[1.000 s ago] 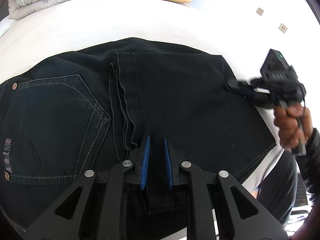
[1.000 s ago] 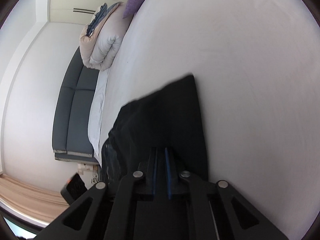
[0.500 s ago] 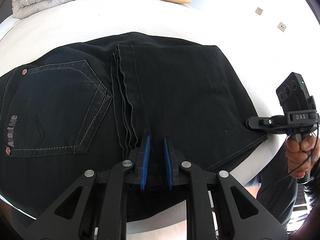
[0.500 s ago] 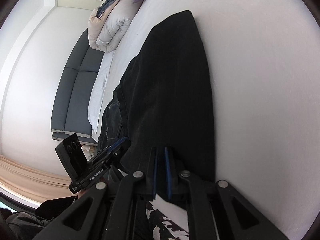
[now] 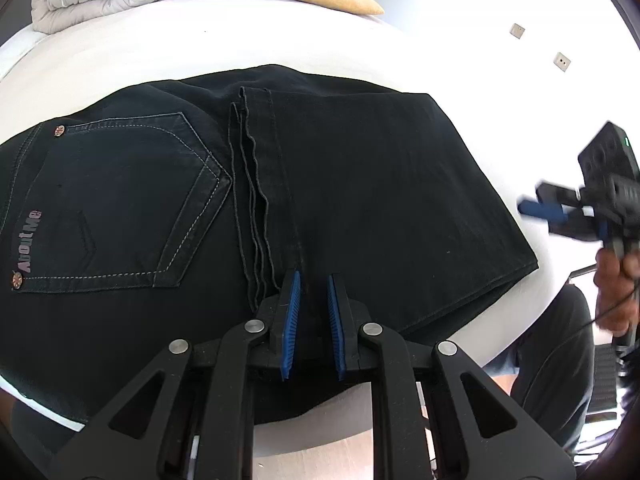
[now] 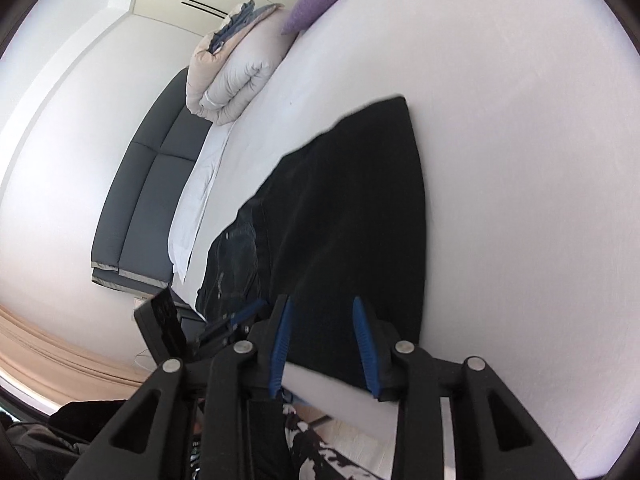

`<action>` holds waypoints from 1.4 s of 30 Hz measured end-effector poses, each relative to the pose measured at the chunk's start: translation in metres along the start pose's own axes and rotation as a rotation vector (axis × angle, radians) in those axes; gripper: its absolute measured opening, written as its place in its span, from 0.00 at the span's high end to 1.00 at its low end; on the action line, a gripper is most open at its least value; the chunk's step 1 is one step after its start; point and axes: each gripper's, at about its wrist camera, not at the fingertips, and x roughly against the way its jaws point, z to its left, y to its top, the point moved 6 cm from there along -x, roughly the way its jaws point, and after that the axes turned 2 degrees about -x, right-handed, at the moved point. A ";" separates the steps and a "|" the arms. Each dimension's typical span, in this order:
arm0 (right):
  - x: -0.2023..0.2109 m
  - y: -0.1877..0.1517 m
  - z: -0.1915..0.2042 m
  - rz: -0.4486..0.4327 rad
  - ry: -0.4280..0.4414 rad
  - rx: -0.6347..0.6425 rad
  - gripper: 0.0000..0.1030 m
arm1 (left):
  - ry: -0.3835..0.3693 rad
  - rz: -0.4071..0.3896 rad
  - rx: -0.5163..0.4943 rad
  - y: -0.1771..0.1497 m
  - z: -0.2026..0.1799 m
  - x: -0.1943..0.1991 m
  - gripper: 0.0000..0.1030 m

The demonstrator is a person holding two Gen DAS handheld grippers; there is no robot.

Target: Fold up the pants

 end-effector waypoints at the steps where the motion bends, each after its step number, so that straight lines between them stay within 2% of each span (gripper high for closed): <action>1: -0.004 0.006 0.001 -0.009 -0.004 0.002 0.66 | 0.001 -0.002 0.001 -0.001 0.000 0.001 0.87; 4: -0.026 0.018 -0.004 -0.002 -0.015 -0.023 0.66 | -0.001 -0.005 0.005 -0.003 0.001 0.002 0.87; 6: -0.054 0.014 -0.013 0.065 -0.082 -0.027 0.66 | -0.005 -0.005 0.010 -0.003 0.001 0.004 0.87; 7: -0.063 0.012 -0.015 0.084 -0.101 -0.022 0.71 | -0.002 -0.005 0.011 -0.003 0.001 0.005 0.87; 9: -0.074 0.010 -0.010 0.074 -0.113 0.009 0.72 | 0.008 -0.012 0.012 -0.001 0.000 0.010 0.86; 12: -0.083 0.009 -0.002 0.089 -0.147 0.034 0.72 | 0.015 -0.053 0.048 0.007 0.008 0.026 0.86; 15: -0.095 0.009 0.006 0.112 -0.173 0.083 0.69 | -0.023 -0.116 0.079 0.022 0.011 0.039 0.86; 16: -0.099 0.008 0.009 0.121 -0.181 0.101 0.69 | -0.022 -0.114 0.068 0.026 0.009 0.038 0.86; 21: -0.122 0.000 0.027 0.169 -0.164 0.147 0.69 | -0.015 -0.083 -0.020 0.047 -0.007 0.011 0.86; 24: -0.124 -0.003 0.028 0.169 -0.151 0.140 0.69 | -0.027 0.017 0.013 0.038 0.002 -0.025 0.86; 27: -0.114 0.004 0.026 0.196 -0.099 0.103 0.70 | -0.023 -0.003 -0.002 0.032 0.004 -0.022 0.86; 31: -0.085 0.043 0.026 0.089 -0.006 0.037 0.70 | -0.022 -0.025 0.019 0.026 0.004 -0.018 0.86; 33: -0.083 0.059 0.027 0.072 0.022 0.020 0.66 | -0.024 -0.038 0.027 0.025 0.004 -0.017 0.86; 36: -0.103 0.072 0.017 0.154 0.051 0.016 0.58 | -0.047 -0.051 0.071 0.025 0.007 -0.014 0.86; 38: -0.109 0.071 -0.004 0.183 0.001 -0.027 0.58 | -0.060 -0.060 0.093 0.028 0.009 -0.011 0.86; 39: -0.108 0.066 -0.012 0.186 0.014 -0.051 0.63 | -0.066 -0.058 0.103 0.028 0.009 -0.012 0.86; 42: -0.093 0.042 -0.013 0.189 0.065 -0.029 0.63 | -0.078 -0.061 0.109 0.028 0.010 -0.012 0.86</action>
